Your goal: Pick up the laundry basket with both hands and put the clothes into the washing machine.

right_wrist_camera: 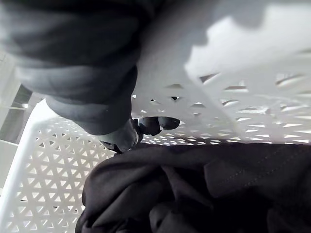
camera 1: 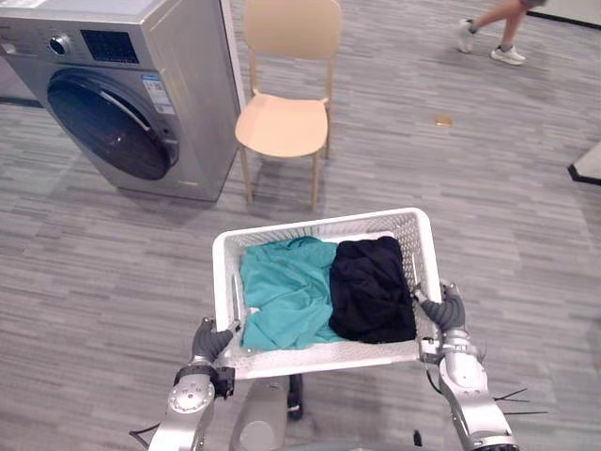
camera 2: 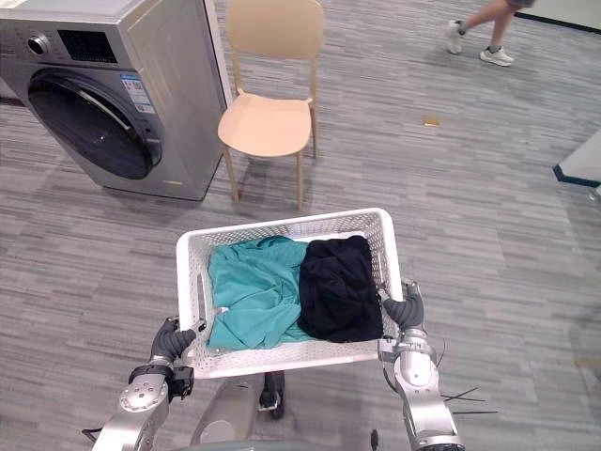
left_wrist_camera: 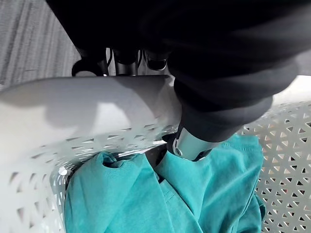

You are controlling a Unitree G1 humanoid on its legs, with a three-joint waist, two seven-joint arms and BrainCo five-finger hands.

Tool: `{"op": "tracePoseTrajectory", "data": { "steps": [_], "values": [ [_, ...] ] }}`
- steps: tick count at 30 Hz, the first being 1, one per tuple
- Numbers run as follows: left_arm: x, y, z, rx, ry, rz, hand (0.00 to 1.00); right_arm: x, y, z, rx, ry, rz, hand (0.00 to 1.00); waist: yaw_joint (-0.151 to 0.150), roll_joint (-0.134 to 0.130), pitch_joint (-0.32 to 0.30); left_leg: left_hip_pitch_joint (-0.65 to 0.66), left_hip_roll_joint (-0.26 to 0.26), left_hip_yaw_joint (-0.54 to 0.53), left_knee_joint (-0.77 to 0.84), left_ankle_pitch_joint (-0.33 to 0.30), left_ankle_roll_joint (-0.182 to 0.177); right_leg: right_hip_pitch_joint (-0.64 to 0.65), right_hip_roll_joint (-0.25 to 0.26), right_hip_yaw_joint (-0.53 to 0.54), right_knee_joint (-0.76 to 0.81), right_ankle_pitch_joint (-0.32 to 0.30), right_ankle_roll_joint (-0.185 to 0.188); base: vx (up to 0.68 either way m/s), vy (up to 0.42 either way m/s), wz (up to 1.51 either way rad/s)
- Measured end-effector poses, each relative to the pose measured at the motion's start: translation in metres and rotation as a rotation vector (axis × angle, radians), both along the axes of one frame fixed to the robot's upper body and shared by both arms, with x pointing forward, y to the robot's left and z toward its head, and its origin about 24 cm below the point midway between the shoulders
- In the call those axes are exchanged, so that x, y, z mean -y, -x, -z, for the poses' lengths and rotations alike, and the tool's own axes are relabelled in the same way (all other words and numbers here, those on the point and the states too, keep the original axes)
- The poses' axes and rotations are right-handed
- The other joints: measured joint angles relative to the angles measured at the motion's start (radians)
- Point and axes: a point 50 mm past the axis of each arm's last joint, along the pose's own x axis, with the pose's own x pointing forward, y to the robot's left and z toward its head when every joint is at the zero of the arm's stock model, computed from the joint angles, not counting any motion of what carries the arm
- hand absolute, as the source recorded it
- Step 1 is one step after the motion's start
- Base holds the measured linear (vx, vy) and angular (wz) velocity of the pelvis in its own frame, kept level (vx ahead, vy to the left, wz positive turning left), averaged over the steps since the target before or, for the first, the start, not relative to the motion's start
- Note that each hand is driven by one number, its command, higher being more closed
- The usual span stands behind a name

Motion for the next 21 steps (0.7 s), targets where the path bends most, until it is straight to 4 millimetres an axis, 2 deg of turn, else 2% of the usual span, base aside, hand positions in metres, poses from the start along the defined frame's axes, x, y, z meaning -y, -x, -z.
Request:
{"op": "tracePoseTrajectory", "data": {
  "steps": [1,2,3,4,5,7,9,10,11,12,13,14,15,16,17,18,19,20,21],
  "values": [
    [-0.002,0.0,0.002,-0.015,-0.011,0.007,1.0,-0.001,0.0,0.002,-0.004,-0.002,-0.002,1.0,-0.006,-0.007,0.011,0.081,-0.04,-0.009,-0.026,-0.063,-0.015,-0.127,-0.052,0.062,0.358,0.056,-0.073,0.44,0.249,0.14],
    [-0.002,0.001,0.002,-0.026,-0.015,0.011,1.0,-0.001,0.001,0.004,-0.012,0.0,-0.001,1.0,-0.01,-0.008,0.012,0.118,-0.057,-0.01,-0.042,-0.079,-0.014,-0.186,-0.065,0.077,0.5,0.052,-0.117,0.64,0.32,0.26],
    [-0.003,0.005,0.005,-0.048,-0.024,0.019,1.0,-0.002,0.006,0.011,-0.043,-0.006,0.003,1.0,-0.023,0.002,0.015,0.244,-0.085,-0.012,-0.115,-0.089,-0.015,-0.296,-0.068,0.091,0.721,0.013,-0.138,0.53,0.241,0.22],
    [-0.003,0.007,0.006,-0.056,-0.026,0.02,1.0,-0.002,0.007,0.012,-0.048,-0.008,0.001,1.0,-0.032,0.012,0.019,0.288,-0.087,-0.013,-0.146,-0.088,-0.014,-0.327,-0.055,0.08,0.751,-0.006,-0.143,0.63,0.282,0.31],
    [-0.004,0.008,0.007,-0.06,-0.036,0.027,1.0,-0.003,0.008,0.012,-0.051,-0.012,-0.015,1.0,-0.051,0.035,0.023,0.393,-0.099,-0.042,-0.238,-0.088,-0.014,-0.413,-0.022,0.023,0.752,-0.07,-0.143,0.41,0.173,0.27],
    [-0.007,0.006,0.005,-0.054,-0.055,0.04,1.0,-0.005,0.007,0.011,-0.042,-0.019,-0.02,1.0,-0.062,0.034,0.022,0.464,-0.115,-0.06,-0.306,-0.088,-0.014,-0.516,0.004,-0.037,0.667,-0.131,-0.137,0.5,0.155,0.29],
    [-0.007,0.005,0.006,-0.057,-0.059,0.048,1.0,-0.005,0.007,0.01,-0.039,-0.017,-0.023,1.0,-0.069,0.036,0.025,0.532,-0.128,-0.091,-0.357,-0.088,-0.014,-0.6,0.068,-0.089,0.419,-0.135,-0.151,0.52,0.107,0.32],
    [-0.006,0.003,0.009,-0.069,-0.06,0.06,1.0,-0.004,0.007,0.01,-0.041,-0.013,-0.024,1.0,-0.086,0.038,0.028,0.574,-0.133,-0.119,-0.38,-0.087,-0.015,-0.604,0.124,-0.093,0.15,-0.083,-0.127,0.56,0.07,0.71],
    [-0.007,0.002,0.012,-0.075,-0.063,0.076,1.0,-0.004,0.007,0.01,-0.043,-0.013,-0.025,1.0,-0.103,0.014,0.028,0.613,-0.164,-0.164,-0.402,-0.089,-0.017,-0.608,0.151,-0.087,-0.062,0.005,-0.126,0.57,0.053,0.78],
    [-0.007,0.002,0.013,-0.08,-0.063,0.078,1.0,-0.004,0.007,0.011,-0.045,-0.013,-0.025,1.0,-0.112,-0.002,0.027,0.64,-0.181,-0.18,-0.411,-0.094,-0.026,-0.613,0.156,-0.088,-0.114,0.047,-0.146,0.61,0.012,0.84],
    [-0.006,0.005,0.016,-0.096,-0.059,0.078,1.0,-0.004,0.009,0.014,-0.06,-0.01,-0.027,1.0,-0.123,-0.016,0.018,0.685,-0.197,-0.218,-0.402,-0.115,-0.057,-0.611,0.172,-0.07,-0.145,0.144,-0.254,0.66,-0.02,0.95],
    [-0.002,0.005,0.018,-0.098,-0.04,0.076,1.0,0.001,0.011,0.016,-0.074,0.006,-0.022,1.0,-0.144,0.007,0.009,0.697,-0.177,-0.27,-0.35,-0.122,-0.066,-0.616,0.178,-0.047,-0.078,0.21,-0.307,0.68,-0.041,0.87],
    [0.001,0.006,0.02,-0.101,-0.031,0.076,1.0,0.004,0.011,0.016,-0.078,0.013,-0.019,1.0,-0.146,0.031,-0.001,0.679,-0.156,-0.279,-0.303,-0.122,-0.066,-0.613,0.188,-0.072,-0.058,0.182,-0.307,0.68,-0.054,0.71],
    [0.003,0.006,0.02,-0.096,-0.036,0.077,1.0,0.005,0.011,0.014,-0.072,0.021,-0.024,1.0,-0.143,0.078,-0.002,0.613,-0.107,-0.282,-0.121,-0.111,-0.084,-0.574,0.215,-0.107,-0.061,0.135,-0.302,0.82,-0.04,0.24],
    [0.002,0.007,0.02,-0.1,-0.03,0.064,1.0,0.004,0.01,0.009,-0.057,0.023,-0.038,1.0,-0.134,0.103,0.005,0.531,-0.07,-0.243,0.102,-0.02,-0.204,-0.523,0.249,-0.107,-0.06,0.084,-0.298,0.68,-0.022,0.06],
    [0.001,0.011,0.022,-0.109,-0.027,0.053,1.0,0.001,0.01,0.007,-0.053,0.025,-0.051,1.0,-0.118,0.105,0.006,0.487,-0.048,-0.208,0.214,0.087,-0.255,-0.491,0.264,-0.087,-0.064,0.061,-0.298,0.8,0.021,-0.35],
    [-0.001,0.017,0.024,-0.127,-0.026,0.049,1.0,-0.002,0.011,0.001,-0.034,0.026,-0.067,1.0,-0.092,0.108,0.005,0.394,0.03,-0.143,0.439,0.126,-0.259,-0.417,0.284,-0.068,-0.094,0.025,-0.294,0.62,0.033,-0.36],
    [0.0,0.019,0.022,-0.123,-0.019,0.057,1.0,-0.002,0.015,-0.004,-0.01,0.024,-0.06,1.0,-0.088,0.101,0.006,0.296,0.102,-0.108,0.581,0.081,-0.216,-0.337,0.291,-0.062,-0.13,0.003,-0.281,0.74,0.042,-0.26],
    [0.0,0.02,0.022,-0.123,-0.017,0.056,1.0,-0.002,0.015,-0.006,0.0,0.025,-0.061,1.0,-0.085,0.094,0.002,0.264,0.121,-0.099,0.599,0.059,-0.193,-0.311,0.288,-0.053,-0.15,-0.001,-0.277,0.59,0.065,-0.14]
  ]
}}
